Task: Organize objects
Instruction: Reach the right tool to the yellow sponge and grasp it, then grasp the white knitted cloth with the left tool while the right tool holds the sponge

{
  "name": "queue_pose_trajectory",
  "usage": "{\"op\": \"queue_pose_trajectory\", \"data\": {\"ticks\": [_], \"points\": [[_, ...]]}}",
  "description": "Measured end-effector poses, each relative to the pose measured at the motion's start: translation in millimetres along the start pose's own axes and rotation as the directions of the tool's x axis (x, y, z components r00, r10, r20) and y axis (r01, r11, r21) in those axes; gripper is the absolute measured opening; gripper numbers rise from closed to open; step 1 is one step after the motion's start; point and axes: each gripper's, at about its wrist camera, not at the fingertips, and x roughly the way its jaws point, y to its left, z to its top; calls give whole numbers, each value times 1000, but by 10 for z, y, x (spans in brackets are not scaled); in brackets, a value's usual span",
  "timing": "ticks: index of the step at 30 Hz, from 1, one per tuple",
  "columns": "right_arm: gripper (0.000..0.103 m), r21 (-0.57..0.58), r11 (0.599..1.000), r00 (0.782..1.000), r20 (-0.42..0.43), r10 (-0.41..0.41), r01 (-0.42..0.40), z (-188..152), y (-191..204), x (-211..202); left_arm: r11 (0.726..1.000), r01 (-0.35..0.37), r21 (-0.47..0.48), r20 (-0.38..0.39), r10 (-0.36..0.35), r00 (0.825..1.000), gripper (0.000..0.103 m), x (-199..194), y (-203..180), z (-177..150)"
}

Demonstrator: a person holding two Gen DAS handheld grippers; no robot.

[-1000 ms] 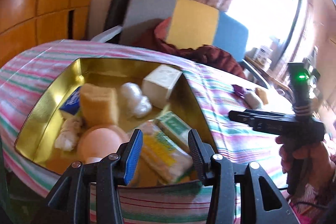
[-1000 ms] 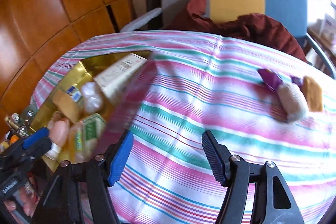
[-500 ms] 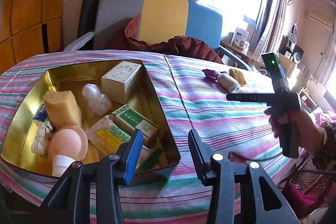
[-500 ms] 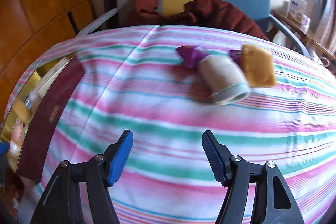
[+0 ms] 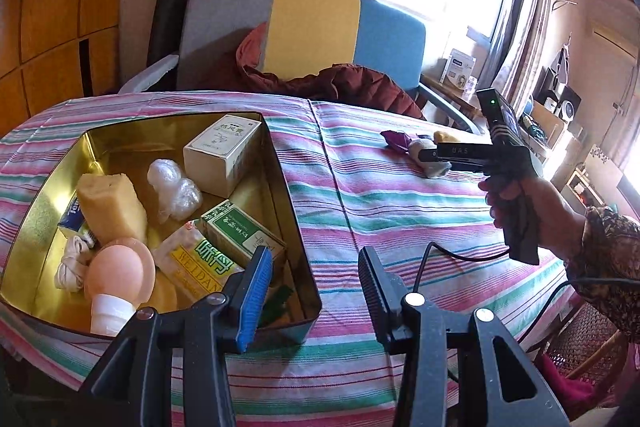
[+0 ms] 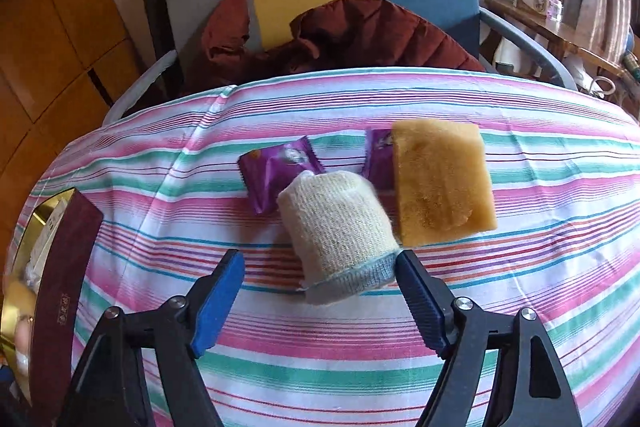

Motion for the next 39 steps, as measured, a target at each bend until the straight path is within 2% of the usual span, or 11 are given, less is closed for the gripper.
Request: {"op": "queue_pose_trajectory", "data": {"ticks": [2, 4, 6, 9, 13, 17, 23, 28, 31, 39], "points": [[80, -42, 997, 997, 7, 71, -70, -62, 78, -93, 1000, 6, 4, -7, -6, 1000, 45, 30, -28, 15], [79, -68, 993, 994, 30, 103, -101, -115, 95, -212, 1000, 17, 7, -15, -16, 1000, 45, 59, -63, 26], [79, -66, 995, 994, 75, 82, -77, -147, 23, -335, 1000, 27, 12, -21, -27, 999, 45, 84, -105, 37], [79, -10, 1000, 992, 124, -24, 25, -127, -212, -422, 999, 40, 24, -28, -39, 999, 45, 119, -164, 48], [79, 101, 989, 989, 97, -114, 104, 27, -567, -327, 998, 52, 34, -38, -51, 998, 45, 146, -222, 61], [79, 168, 978, 988, 79, -136, 121, 198, -722, -177, 998, 50, 40, -43, -49, 998, 45, 149, -254, 71], [79, 156, 976, 985, 54, -162, 152, 333, -710, 70, 998, 41, 47, -47, -39, 998, 45, 141, -264, 105], [62, 143, 980, 988, 42, -149, 141, 339, -715, 186, 998, 44, 44, -66, -41, 997, 45, 207, -299, 125], [59, 144, 982, 991, 41, -128, 121, 332, -745, 198, 998, 46, 53, -74, -42, 996, 45, 247, -330, 145], [56, 46, 991, 991, 35, -126, 125, 268, -708, 57, 995, 77, 60, -85, -71, 994, 45, 372, -468, 250]]}}
